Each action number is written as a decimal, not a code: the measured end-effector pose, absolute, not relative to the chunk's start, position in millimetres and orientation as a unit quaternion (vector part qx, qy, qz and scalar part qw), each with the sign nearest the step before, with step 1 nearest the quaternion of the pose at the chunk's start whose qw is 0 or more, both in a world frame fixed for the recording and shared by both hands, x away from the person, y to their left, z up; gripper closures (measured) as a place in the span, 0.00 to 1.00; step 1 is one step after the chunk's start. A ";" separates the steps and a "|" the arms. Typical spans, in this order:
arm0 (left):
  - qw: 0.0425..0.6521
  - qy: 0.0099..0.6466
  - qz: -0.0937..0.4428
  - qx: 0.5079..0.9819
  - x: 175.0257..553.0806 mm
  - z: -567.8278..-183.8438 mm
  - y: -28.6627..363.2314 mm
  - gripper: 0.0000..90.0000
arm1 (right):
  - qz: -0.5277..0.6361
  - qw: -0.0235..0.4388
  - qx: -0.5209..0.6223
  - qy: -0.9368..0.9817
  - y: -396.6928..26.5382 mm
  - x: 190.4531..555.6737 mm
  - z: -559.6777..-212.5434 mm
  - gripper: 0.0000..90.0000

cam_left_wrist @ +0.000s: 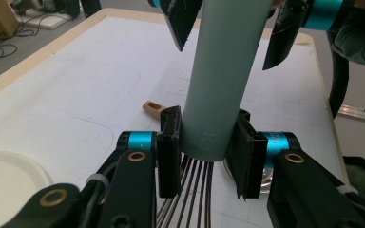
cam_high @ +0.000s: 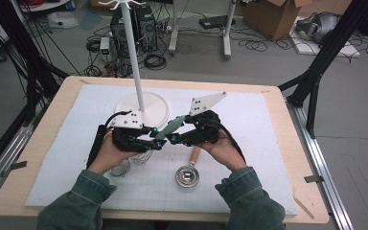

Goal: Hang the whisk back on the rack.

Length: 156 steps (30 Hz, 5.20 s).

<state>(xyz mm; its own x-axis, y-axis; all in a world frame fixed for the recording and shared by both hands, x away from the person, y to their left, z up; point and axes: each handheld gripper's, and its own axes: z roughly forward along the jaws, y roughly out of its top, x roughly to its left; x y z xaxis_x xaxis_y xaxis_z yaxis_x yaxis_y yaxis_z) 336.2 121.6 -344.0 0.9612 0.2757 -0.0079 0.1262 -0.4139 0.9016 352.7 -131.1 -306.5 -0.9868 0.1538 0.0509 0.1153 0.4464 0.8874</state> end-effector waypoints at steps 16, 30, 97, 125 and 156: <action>0.547 0.123 0.066 0.825 334.8 -336.5 132.1 0.75 | 0.561 0.006 0.062 0.825 -115.9 353.0 -299.8 0.73; 0.570 0.135 0.068 0.807 333.1 -329.4 147.2 0.73 | 0.561 0.026 0.064 0.825 -94.1 351.3 -287.3 0.74; 0.609 0.148 0.053 0.778 323.5 -312.1 184.7 0.77 | 0.613 -0.018 0.083 0.785 -52.2 353.3 -274.5 0.67; 0.597 0.179 0.080 0.778 320.0 -310.7 196.2 0.72 | 0.616 0.004 0.089 0.783 -35.3 351.1 -273.0 0.74; 0.604 0.198 0.079 0.768 317.0 -316.2 210.0 0.62 | 0.616 -0.004 0.087 0.783 -30.9 356.2 -277.8 0.75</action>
<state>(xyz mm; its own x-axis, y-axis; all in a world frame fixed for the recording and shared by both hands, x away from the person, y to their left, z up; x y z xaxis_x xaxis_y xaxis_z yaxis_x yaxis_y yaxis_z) 317.0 210.0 -316.2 0.9091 0.3996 -0.1174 0.2085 -0.1926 0.9589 356.2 -30.9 -277.8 -0.9850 0.1301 0.1136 0.1409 0.2251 0.9641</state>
